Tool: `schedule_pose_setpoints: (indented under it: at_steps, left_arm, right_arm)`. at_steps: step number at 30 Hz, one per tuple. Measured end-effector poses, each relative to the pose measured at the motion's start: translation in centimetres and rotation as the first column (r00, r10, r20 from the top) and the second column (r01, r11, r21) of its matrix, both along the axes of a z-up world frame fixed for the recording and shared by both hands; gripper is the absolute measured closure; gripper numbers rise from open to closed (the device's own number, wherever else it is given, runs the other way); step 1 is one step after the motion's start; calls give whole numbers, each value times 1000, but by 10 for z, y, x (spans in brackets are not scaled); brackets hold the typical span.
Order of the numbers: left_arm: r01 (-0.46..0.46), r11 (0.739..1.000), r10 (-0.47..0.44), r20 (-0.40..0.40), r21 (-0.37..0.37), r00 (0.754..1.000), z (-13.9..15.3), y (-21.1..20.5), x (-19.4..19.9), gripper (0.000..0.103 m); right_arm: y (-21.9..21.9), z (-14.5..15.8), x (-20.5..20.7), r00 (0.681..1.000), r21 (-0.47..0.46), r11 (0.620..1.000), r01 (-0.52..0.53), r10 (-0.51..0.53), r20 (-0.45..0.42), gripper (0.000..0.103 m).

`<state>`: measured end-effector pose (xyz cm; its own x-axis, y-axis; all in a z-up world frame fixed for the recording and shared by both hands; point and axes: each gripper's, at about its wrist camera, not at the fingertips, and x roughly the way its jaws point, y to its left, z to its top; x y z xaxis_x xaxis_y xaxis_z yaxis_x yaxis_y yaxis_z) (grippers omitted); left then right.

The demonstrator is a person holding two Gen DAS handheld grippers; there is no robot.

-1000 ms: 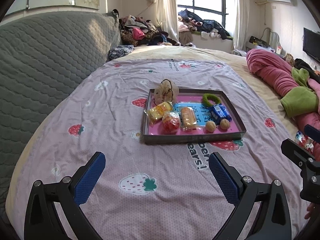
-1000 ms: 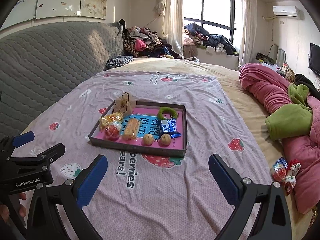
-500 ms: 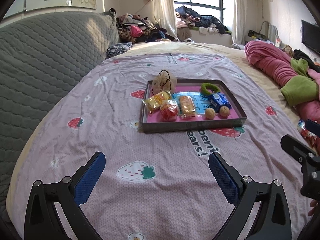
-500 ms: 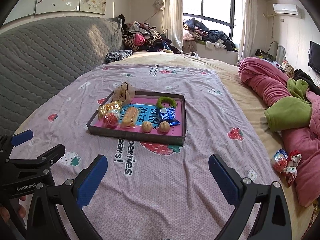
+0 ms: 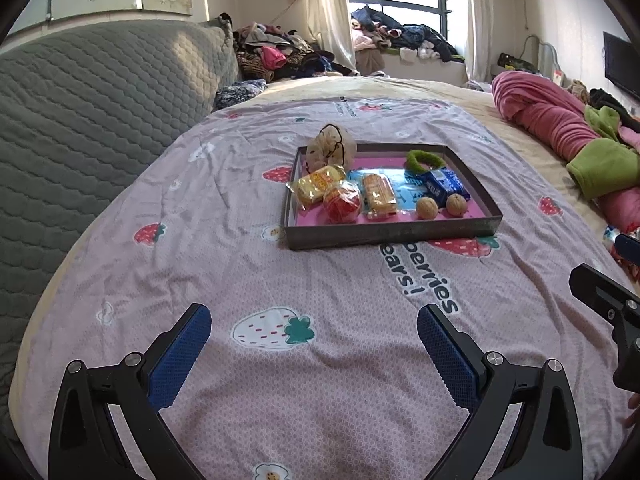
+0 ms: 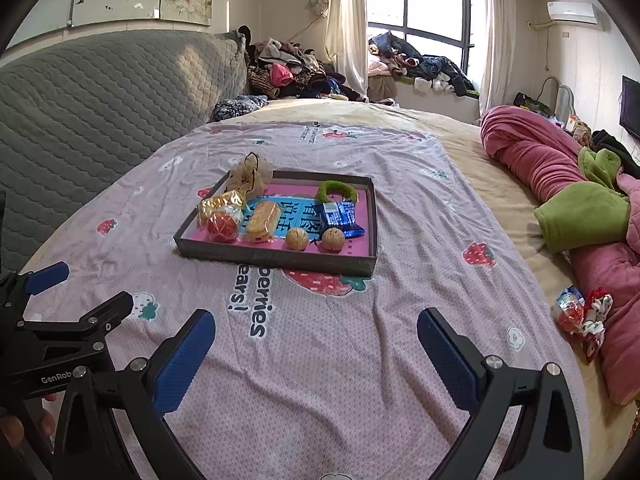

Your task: Organize objects

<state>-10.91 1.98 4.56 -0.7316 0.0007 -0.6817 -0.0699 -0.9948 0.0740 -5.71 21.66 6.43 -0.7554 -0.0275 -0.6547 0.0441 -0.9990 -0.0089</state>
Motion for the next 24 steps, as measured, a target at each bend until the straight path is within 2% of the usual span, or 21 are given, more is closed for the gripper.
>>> schedule_pose_setpoints:
  at_steps: [10, 17, 24]
  left_arm:
    - [-6, 1000, 5, 18, 4, 1000, -23, -3, -3, 0]
    - [4, 1000, -4, 19, -14, 1000, -31, -1, 0, 0]
    - [2, 1000, -2, 26, 0, 1000, -40, -3, 5, 0]
  right_arm:
    - [3, -21, 5, 1000, -9, 1000, -9, 9, -4, 1]
    - [8, -43, 7, 999, -13, 1000, 2, -1, 35, 1]
    - [10, -55, 12, 999, -23, 1000, 5, -4, 49, 1]
